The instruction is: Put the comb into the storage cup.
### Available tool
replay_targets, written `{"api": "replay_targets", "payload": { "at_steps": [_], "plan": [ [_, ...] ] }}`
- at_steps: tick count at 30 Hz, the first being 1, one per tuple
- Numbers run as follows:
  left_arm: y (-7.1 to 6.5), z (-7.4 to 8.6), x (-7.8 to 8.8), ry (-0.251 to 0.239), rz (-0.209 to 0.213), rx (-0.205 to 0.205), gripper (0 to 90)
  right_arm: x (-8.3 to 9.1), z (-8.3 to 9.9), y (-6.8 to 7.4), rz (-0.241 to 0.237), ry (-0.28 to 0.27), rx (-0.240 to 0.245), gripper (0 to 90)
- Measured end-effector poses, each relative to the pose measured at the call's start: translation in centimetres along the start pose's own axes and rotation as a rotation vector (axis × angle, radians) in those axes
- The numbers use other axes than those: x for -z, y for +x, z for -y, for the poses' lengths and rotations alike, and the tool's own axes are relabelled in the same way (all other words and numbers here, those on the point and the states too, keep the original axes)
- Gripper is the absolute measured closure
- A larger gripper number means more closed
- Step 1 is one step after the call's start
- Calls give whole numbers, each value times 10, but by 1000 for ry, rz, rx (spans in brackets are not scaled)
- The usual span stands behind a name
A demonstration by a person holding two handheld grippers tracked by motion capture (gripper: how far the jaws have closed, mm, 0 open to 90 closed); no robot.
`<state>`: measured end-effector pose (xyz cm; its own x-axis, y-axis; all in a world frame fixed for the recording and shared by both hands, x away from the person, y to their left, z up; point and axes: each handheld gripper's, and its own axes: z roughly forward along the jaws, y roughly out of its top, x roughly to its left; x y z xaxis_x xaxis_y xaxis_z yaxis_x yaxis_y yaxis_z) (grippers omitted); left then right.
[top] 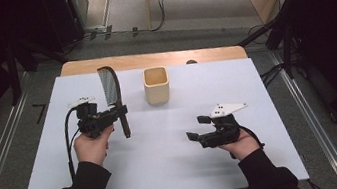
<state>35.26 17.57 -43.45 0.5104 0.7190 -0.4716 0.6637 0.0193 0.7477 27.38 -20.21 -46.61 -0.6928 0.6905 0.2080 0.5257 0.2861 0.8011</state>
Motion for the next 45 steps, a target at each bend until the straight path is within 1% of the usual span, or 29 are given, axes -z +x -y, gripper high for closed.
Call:
{"api": "replay_targets", "payload": {
  "at_steps": [2, 6, 17, 19, 22, 27, 31, 34, 37, 40, 45],
  "plan": [
    [0, 0, 0, -1, 0, 0, 724, 3, 2, -1, 4, -2, -10, 229],
    [0, 0, 0, 2, 1, -1, 723, 10, 7, -5, 19, -2, -10, 229],
    [0, 0, 0, 1, -1, 4, 724, 28, 22, -12, 52, 7, -36, 227],
    [0, 0, -1, 2, -3, 2, 724, 30, 25, -13, 68, 10, -43, 227],
    [0, 0, -1, -1, -2, 5, 724, 34, 28, -13, 95, 18, -49, 226],
    [2, -1, -1, -5, 4, 15, 724, 38, 33, -14, 106, 19, -49, 219],
    [2, -1, -3, -10, 15, 25, 724, 40, 38, -15, 136, 14, -56, 198],
    [1, -2, -5, -21, 24, 35, 724, 43, 41, -16, 144, 13, -61, 198],
    [0, -4, -6, -23, 25, 27, 724, 48, 44, -18, 157, 6, -69, 198],
    [-4, -8, -8, -25, 30, 2, 724, 51, 46, -19, 159, -2, -80, 198],
    [-8, -11, -11, -19, 36, -16, 724, 56, 48, -21, 168, -4, -95, 198]
  ]
}}
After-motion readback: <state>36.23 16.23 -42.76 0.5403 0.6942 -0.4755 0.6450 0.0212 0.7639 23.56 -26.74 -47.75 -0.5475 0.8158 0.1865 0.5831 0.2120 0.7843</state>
